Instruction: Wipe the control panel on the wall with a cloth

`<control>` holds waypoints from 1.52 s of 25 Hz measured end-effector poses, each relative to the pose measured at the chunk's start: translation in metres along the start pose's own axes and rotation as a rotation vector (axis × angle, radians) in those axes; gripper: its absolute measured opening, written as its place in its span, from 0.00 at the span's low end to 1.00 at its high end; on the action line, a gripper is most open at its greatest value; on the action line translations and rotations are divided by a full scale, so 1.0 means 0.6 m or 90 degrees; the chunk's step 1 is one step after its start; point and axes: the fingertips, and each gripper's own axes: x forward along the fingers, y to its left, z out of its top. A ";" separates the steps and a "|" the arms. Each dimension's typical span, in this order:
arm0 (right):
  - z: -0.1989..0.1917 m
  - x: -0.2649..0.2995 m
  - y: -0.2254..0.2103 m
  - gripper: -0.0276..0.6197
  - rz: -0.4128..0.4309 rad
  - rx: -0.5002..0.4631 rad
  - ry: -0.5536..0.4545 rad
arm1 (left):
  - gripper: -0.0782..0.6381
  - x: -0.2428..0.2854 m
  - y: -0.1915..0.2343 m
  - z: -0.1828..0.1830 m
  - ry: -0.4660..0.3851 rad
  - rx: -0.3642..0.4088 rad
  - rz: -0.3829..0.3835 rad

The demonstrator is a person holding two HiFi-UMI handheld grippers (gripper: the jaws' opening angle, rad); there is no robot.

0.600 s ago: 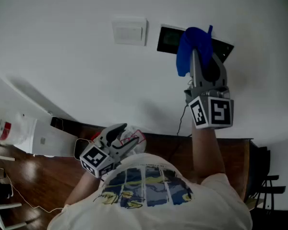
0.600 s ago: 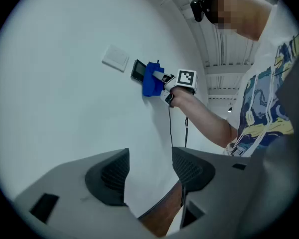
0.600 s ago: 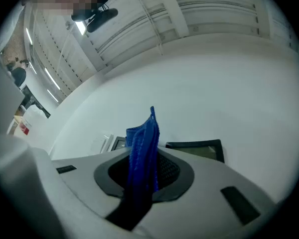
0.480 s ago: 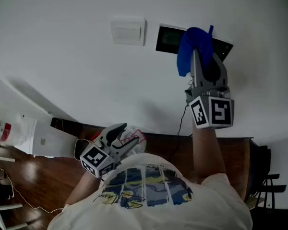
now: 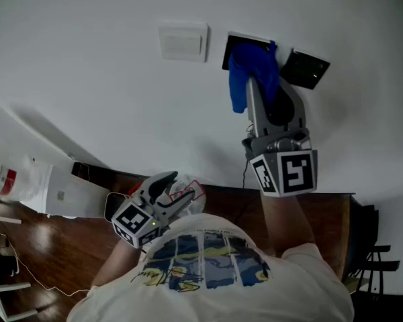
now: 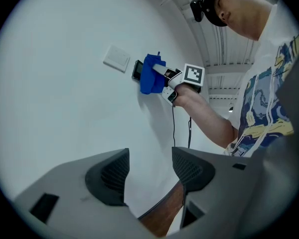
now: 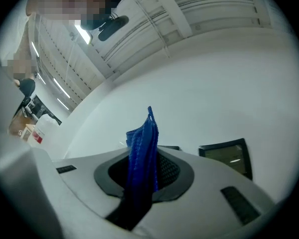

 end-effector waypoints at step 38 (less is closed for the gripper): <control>-0.023 -0.017 -0.104 0.19 -0.111 -0.054 0.040 | 0.45 0.019 0.003 0.002 0.020 0.019 -0.034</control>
